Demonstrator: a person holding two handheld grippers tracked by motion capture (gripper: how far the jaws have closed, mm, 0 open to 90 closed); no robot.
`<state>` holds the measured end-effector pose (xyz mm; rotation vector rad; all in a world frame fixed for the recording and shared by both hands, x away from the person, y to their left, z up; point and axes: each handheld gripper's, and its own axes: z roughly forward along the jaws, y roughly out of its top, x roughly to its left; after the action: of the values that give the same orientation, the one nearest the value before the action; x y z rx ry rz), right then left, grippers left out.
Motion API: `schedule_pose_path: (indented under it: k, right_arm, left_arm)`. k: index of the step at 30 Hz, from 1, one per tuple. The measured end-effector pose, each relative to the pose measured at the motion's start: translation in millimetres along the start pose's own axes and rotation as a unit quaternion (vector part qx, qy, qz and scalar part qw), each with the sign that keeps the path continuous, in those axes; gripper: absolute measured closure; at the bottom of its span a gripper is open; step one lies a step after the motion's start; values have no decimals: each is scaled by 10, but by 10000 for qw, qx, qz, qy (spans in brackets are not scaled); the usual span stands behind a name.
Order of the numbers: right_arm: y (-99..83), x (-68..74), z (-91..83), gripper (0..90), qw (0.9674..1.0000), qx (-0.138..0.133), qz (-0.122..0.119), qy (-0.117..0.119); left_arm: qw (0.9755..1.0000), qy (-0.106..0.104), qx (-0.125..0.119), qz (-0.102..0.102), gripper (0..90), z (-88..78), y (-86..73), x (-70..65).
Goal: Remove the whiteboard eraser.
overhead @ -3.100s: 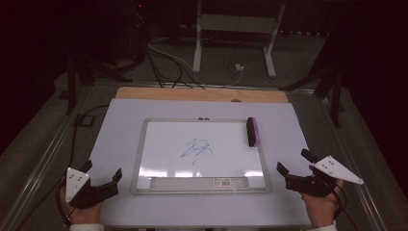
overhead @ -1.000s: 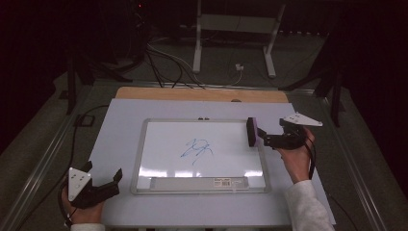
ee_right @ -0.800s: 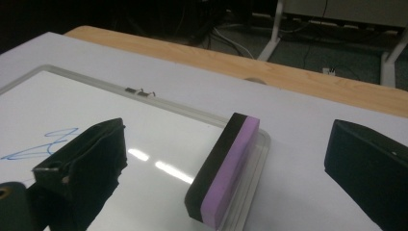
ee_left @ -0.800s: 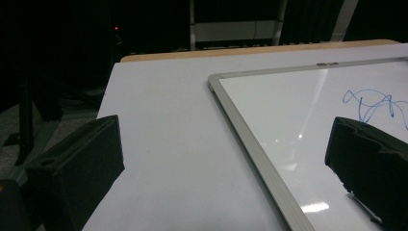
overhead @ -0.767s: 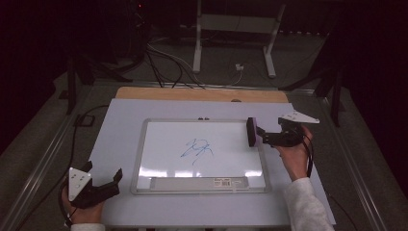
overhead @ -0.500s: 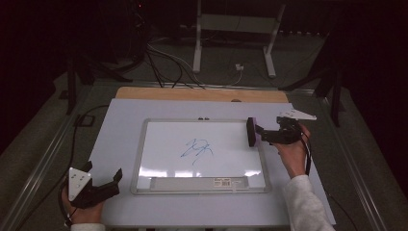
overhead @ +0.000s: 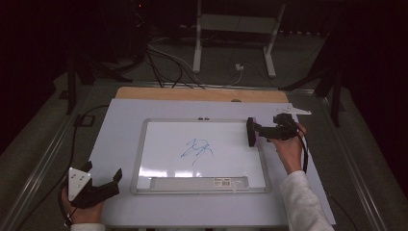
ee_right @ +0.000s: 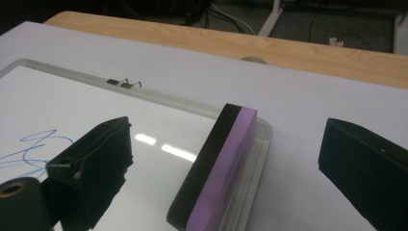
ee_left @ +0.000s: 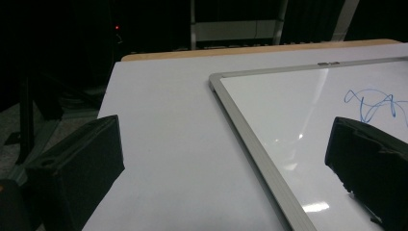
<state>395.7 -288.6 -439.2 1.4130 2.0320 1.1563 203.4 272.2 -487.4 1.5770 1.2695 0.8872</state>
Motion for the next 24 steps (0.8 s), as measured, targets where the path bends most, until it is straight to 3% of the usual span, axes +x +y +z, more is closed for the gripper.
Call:
schedule_pose_path:
  k: [5, 8, 9, 10, 11, 13, 14, 16, 21, 23, 24]
  right_arm:
    - [2, -14, 50, 73, 9999, 94, 64, 19]
    - [4, -27, 80, 136, 9997, 203, 95, 20]
    - [4, -38, 104, 203, 9996, 246, 159, -19]
    - [4, -38, 104, 203, 9996, 246, 159, -19]
    - [-1, -48, 127, 321, 9990, 295, 286, -189]
    - [-7, -63, 139, 373, 9988, 321, 346, -110]
    - [-27, -83, 170, 462, 9982, 405, 446, -64]
    - [-37, -88, 187, 495, 9976, 483, 482, -107]
    - [-96, -109, 257, 621, 9954, 711, 641, 73]
    - [-119, -94, 298, 654, 9942, 883, 621, 17]
    - [-139, -98, 327, 683, 9926, 928, 782, 97]
  left_arm:
    - [10000, 5, -3, 0, 6, -1, 0, 0]
    - [10000, 6, -1, 1, 6, -1, 0, 1]
    - [10000, 6, -1, 1, 6, -1, 0, 1]
    - [10000, 5, -4, -1, 6, -1, 0, 0]
    - [10000, 3, -3, -2, 6, -1, 0, 0]
    - [10000, 4, -3, -2, 6, 0, 0, 0]
    - [10000, 4, -5, -2, 6, 0, 0, 0]
    - [10000, 3, -1, -3, 6, 0, -2, 2]
    - [10000, 0, -2, -8, 6, 2, -2, 2]
    - [10000, -1, -7, -8, 6, 3, -2, -2]
    - [10000, -3, -4, 3, 6, 1, -1, -1]
